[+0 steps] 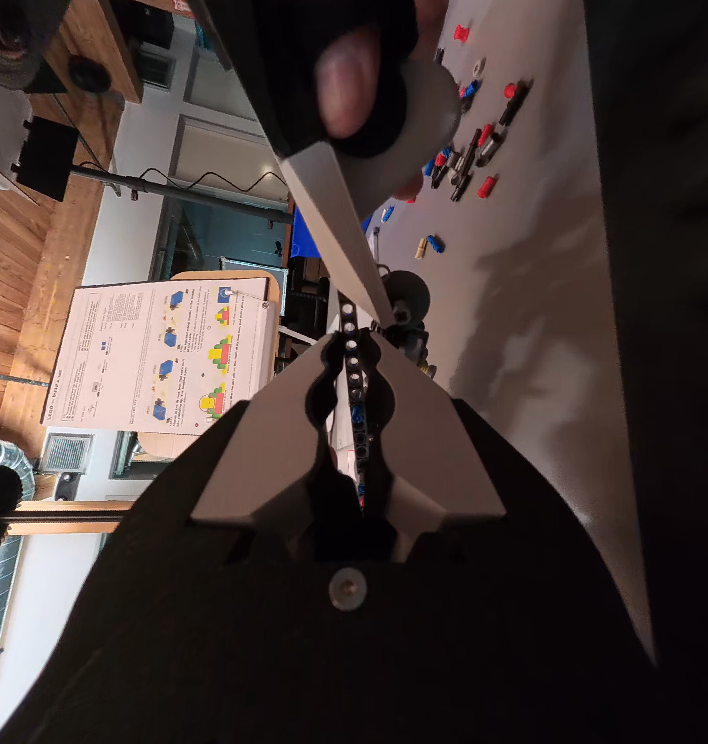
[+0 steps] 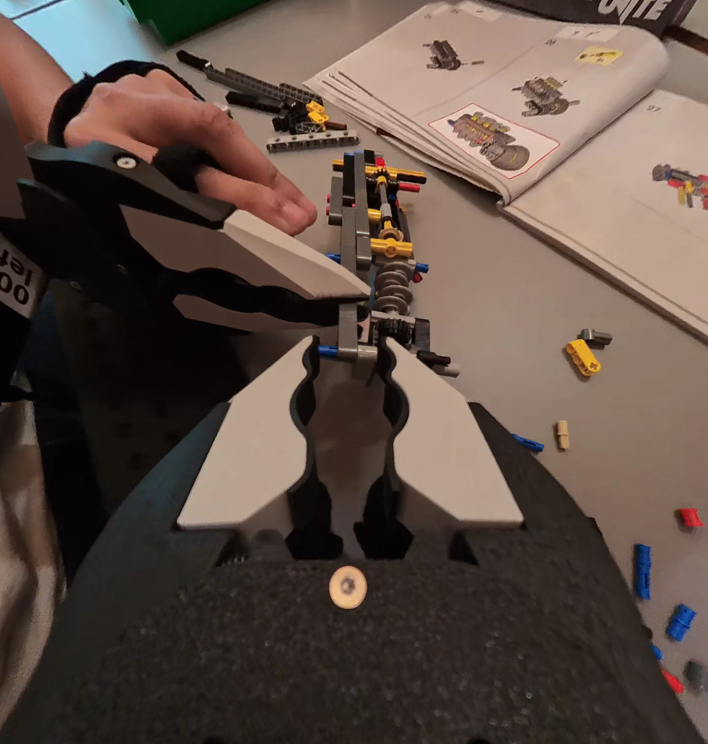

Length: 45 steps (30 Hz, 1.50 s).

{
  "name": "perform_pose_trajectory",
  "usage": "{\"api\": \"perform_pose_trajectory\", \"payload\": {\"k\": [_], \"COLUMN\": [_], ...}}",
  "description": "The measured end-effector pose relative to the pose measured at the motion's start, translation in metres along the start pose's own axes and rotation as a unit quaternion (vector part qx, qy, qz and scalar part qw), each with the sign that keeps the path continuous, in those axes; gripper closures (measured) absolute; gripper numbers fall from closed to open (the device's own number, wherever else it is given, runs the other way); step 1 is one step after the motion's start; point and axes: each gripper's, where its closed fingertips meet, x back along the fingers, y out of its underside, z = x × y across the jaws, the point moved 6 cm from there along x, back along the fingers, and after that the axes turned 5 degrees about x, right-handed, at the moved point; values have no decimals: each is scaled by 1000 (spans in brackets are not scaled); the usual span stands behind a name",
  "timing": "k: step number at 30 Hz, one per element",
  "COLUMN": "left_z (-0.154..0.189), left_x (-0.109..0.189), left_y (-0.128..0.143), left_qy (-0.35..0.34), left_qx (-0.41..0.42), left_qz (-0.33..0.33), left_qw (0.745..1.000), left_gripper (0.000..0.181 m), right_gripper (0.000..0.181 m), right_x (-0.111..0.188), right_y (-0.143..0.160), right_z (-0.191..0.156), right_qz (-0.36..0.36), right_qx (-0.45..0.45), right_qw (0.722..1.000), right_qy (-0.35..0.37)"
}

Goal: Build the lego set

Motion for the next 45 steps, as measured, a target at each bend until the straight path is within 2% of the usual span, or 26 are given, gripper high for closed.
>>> {"api": "perform_pose_trajectory", "payload": {"k": [4,10,15,17,19,21,25,29,33,35,37,38,40,42,43,45], "left_z": [0,-11,-17,-19,-18,-14,-6,4,8,10,8,4,-7,-22,-27,-30], "left_x": [-3,-5,0,3,4,7,10,9,13,14,17,18,21,19,16,12], "left_y": [7,13,6,3,2,2,3,4,8,9,9,10,11,13,14,15], "left_qy": [6,-8,-19,-25,-22,-20,-27,-11,35,73,136,165,233,276,298,315], "left_qx": [5,28,49,51,47,20,-46,-72,-59,-30,41,84,185,297,330,329], "left_qz": [-12,-21,1,8,10,21,41,39,60,64,71,76,97,108,108,114], "left_qw": [1000,999,999,998,999,999,998,997,996,995,987,980,950,908,889,883], "left_gripper": [176,175,176,176,176,176,175,175,168,160,148,150,146,148,148,152], "right_gripper": [146,134,129,131,146,153,153,160,160,160,161,161,161,161,161,161], "right_x": [3,17,-3,-6,-2,2,-1,-8,-9,-10,-10,-10,-9,-7,-7,-7], "right_y": [-1,-1,4,4,0,-1,5,16,19,19,20,20,20,18,18,18], "right_z": [2,2,-5,-4,-4,-6,-10,-14,-15,-15,-15,-15,-15,-16,-17,-17], "right_qz": [14,92,67,50,64,73,63,34,31,31,31,31,35,43,46,46], "right_qx": [12,49,152,203,237,247,269,365,408,429,453,462,465,465,467,469], "right_qw": [1000,988,967,948,931,928,930,894,874,862,847,840,835,833,831,831], "right_qy": [24,110,193,241,272,268,241,258,261,268,278,285,292,296,298,296]}}
